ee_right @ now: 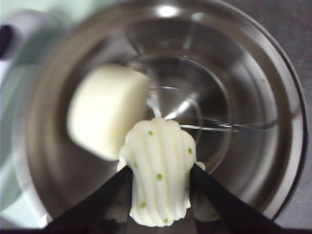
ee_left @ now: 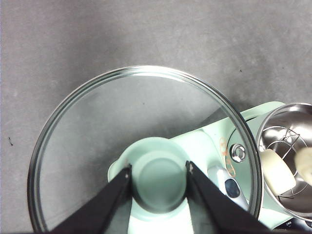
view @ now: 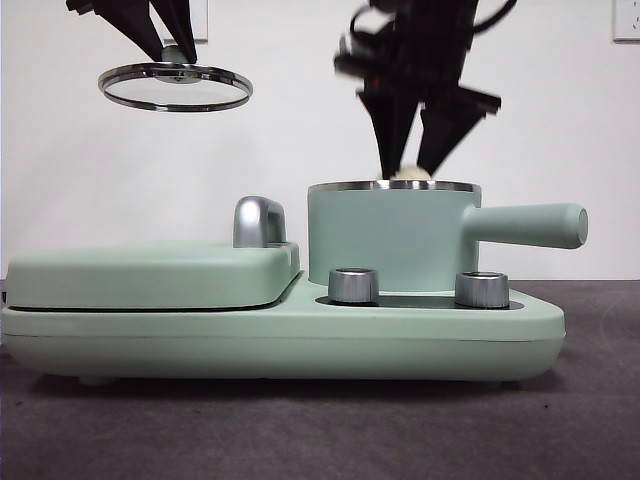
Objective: Put the buns in a small steamer
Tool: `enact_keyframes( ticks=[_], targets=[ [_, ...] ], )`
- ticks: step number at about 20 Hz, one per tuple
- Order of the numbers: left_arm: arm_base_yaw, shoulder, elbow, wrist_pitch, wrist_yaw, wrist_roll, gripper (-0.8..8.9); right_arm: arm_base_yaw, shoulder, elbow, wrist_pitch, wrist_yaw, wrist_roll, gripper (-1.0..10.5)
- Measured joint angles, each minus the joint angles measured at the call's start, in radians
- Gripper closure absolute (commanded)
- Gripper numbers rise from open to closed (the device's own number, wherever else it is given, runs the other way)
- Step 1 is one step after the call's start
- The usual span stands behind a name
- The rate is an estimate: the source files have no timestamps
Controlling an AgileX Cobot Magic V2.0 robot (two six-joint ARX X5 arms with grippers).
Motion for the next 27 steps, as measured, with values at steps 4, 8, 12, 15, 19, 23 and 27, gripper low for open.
enact_keyframes(
  ticks=[4, 8, 12, 15, 19, 23, 27],
  targets=[
    [0.0, 0.0, 0.0, 0.0, 0.0, 0.0, 7.6, -0.006, 0.035, 0.0, 0.0, 0.039, -0.025, 7.9],
    [0.0, 0.0, 0.0, 0.0, 0.0, 0.0, 7.6, -0.007, 0.051, 0.0, 0.004, 0.041, -0.04, 7.3],
    [0.0, 0.0, 0.0, 0.0, 0.0, 0.0, 7.6, -0.01, 0.051, 0.0, 0.014, 0.041, -0.05, 6.0],
    [0.0, 0.0, 0.0, 0.0, 0.0, 0.0, 7.6, -0.016, 0.051, 0.0, 0.013, 0.041, -0.068, 5.4],
    [0.0, 0.0, 0.0, 0.0, 0.0, 0.0, 7.6, -0.022, 0.041, 0.027, -0.021, 0.042, -0.074, 5.4],
    [-0.002, 0.0, 0.0, 0.0, 0.0, 0.0, 7.6, -0.022, -0.076, 0.048, -0.047, 0.042, -0.076, 5.4],
    [-0.021, 0.0, 0.0, 0.0, 0.0, 0.0, 7.6, -0.022, -0.177, 0.054, -0.128, 0.042, -0.076, 5.4]
  ],
)
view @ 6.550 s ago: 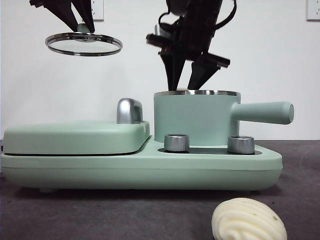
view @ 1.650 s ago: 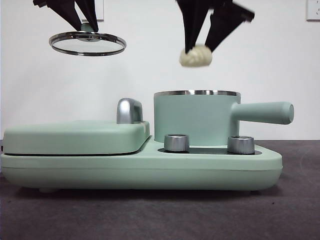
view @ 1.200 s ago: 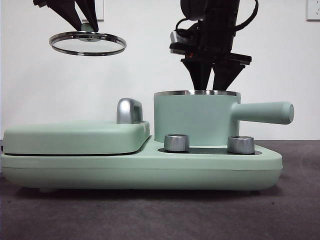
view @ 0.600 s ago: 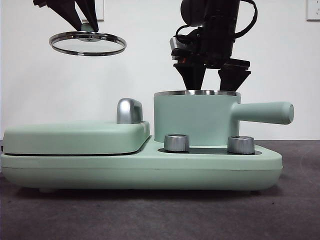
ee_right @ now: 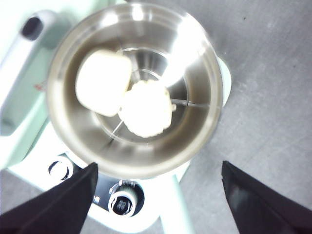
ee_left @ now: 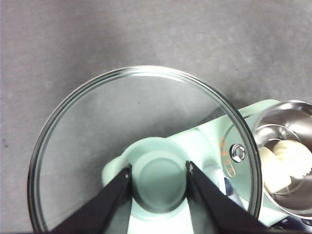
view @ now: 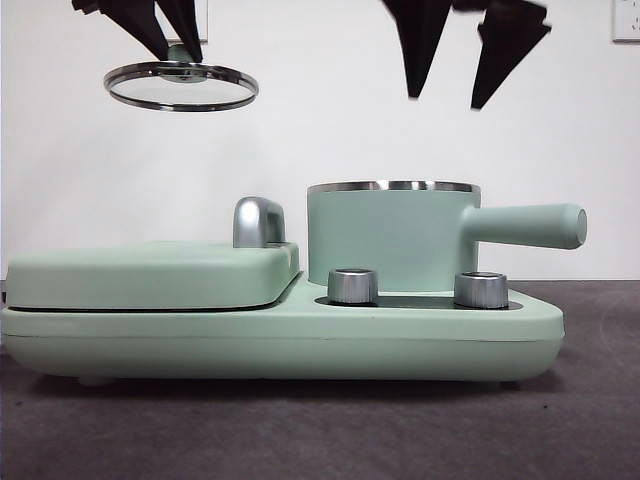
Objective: Put the buns in a small steamer
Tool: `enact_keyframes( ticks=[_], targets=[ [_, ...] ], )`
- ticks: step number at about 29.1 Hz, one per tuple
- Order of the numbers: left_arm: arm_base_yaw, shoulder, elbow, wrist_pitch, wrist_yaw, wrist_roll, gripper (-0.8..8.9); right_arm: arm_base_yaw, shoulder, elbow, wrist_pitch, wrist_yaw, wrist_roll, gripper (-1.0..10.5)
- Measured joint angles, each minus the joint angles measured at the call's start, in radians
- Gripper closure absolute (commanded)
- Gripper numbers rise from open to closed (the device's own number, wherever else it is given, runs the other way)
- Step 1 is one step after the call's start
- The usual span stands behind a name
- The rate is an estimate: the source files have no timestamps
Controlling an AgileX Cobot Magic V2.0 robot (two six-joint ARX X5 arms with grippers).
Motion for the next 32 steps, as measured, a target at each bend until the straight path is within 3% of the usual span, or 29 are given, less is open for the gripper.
enact_keyframes(
  ticks=[4, 9, 12, 16, 23, 32],
  targets=[
    [-0.037, 0.0, 0.0, -0.002, 0.0, 0.0, 7.6, 0.0, -0.087, -0.031, -0.001, 0.0, 0.0, 5.4],
    [-0.104, 0.0, 0.0, -0.006, 0.0, 0.0, 7.6, 0.0, -0.32, -0.158, -0.001, 0.0, 0.0, 5.4],
    [-0.154, 0.0, -0.003, -0.006, 0.0, 0.0, 7.6, 0.0, -0.486, -0.298, -0.001, 0.0, 0.0, 5.4],
    [-0.227, 0.0, -0.02, -0.006, 0.0, 0.0, 7.6, 0.0, -0.758, -0.525, 0.006, 0.0, 0.013, 4.1],
    [-0.373, 0.0, -0.021, -0.006, 0.0, -0.003, 7.6, 0.0, -1.234, -0.878, 0.113, -0.045, 0.07, 4.1],
    [-0.465, 0.0, -0.031, 0.011, 0.0, -0.003, 7.6, 0.001, -1.528, -0.992, 0.18, -0.113, 0.114, 4.1]
  ],
)
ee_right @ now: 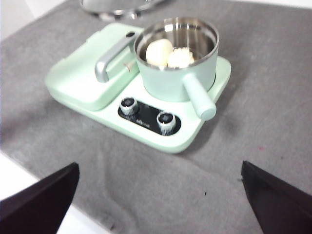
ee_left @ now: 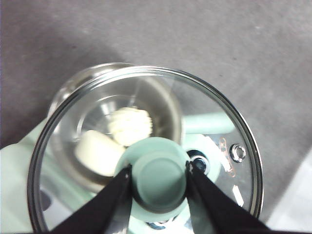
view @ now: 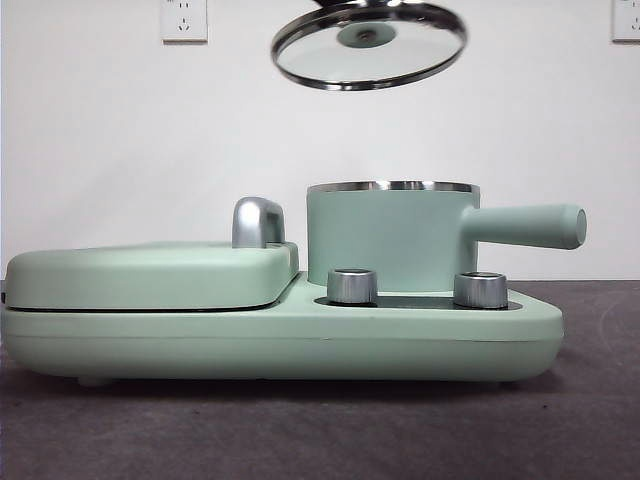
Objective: Put the buns in a small steamer
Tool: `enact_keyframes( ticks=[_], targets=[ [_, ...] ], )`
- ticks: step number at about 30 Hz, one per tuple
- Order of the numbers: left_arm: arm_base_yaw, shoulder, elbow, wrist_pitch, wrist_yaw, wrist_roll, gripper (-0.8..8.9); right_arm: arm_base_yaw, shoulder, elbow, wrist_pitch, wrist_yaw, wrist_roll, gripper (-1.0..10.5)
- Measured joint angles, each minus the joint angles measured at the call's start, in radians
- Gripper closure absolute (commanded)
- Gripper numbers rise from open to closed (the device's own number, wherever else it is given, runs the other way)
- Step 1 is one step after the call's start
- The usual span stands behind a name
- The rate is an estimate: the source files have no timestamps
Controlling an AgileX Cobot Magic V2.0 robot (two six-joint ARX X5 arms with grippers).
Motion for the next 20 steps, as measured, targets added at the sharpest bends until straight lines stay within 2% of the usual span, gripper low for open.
enact_keyframes(
  ticks=[8, 20],
  targets=[
    [-0.041, 0.005, -0.014, 0.034, 0.001, 0.009, 7.6, 0.0, -0.051, 0.0, 0.001, -0.011, -0.001, 4.1],
    [-0.026, 0.141, -0.019, 0.097, 0.0, 0.025, 7.94, 0.0, -0.051, 0.0, 0.006, -0.022, -0.001, 4.1]
  ],
)
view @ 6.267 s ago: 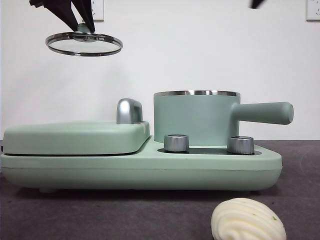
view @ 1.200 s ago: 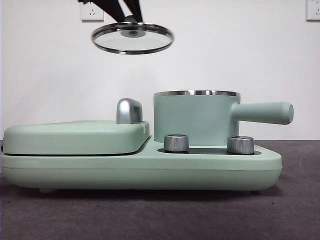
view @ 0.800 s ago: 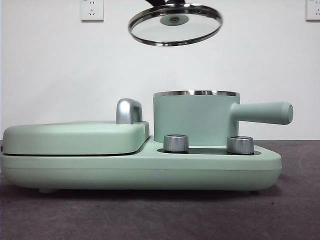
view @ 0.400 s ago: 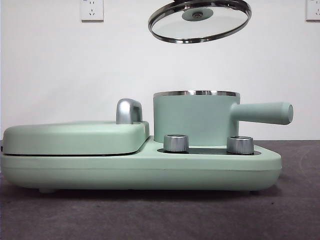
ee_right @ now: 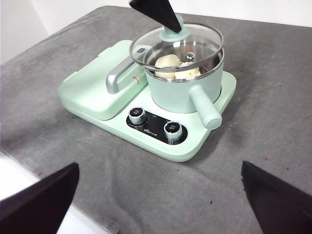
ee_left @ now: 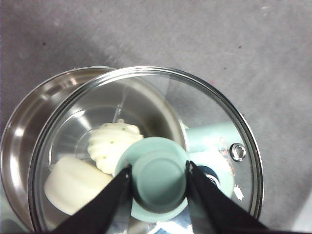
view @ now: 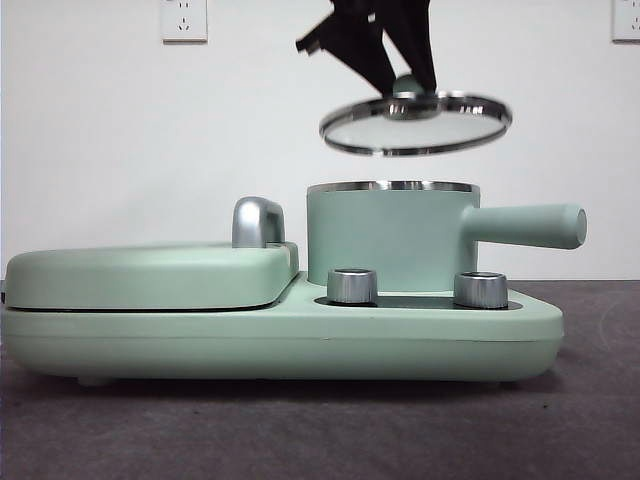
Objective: Put the buns in a small steamer
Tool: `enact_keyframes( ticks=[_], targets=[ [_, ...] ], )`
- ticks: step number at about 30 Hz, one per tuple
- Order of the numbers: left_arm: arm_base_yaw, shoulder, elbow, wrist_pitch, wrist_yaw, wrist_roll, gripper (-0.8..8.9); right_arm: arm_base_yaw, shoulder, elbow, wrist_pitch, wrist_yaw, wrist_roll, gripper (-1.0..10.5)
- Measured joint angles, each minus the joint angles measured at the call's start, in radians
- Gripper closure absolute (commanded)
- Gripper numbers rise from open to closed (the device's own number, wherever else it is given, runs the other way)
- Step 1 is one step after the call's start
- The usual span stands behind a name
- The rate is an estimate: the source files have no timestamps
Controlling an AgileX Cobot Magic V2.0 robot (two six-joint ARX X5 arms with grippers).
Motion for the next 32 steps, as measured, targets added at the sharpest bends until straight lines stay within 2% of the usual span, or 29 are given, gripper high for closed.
enact_keyframes(
  ticks=[8, 12, 32],
  targets=[
    [0.029, 0.02, 0.0, 0.028, 0.0, 0.0, 7.96, 0.0, 0.0, 0.0, 0.0, 0.003, 0.0, 4.1],
    [0.05, 0.021, 0.0, 0.028, -0.032, 0.0, 7.96, 0.0, 0.0, 0.0, 0.0, 0.003, 0.001, 4.1],
    [0.058, 0.068, -0.001, 0.055, -0.033, 0.004, 7.97, 0.0, 0.0, 0.0, 0.0, 0.008, 0.001, 4.1]
  ],
)
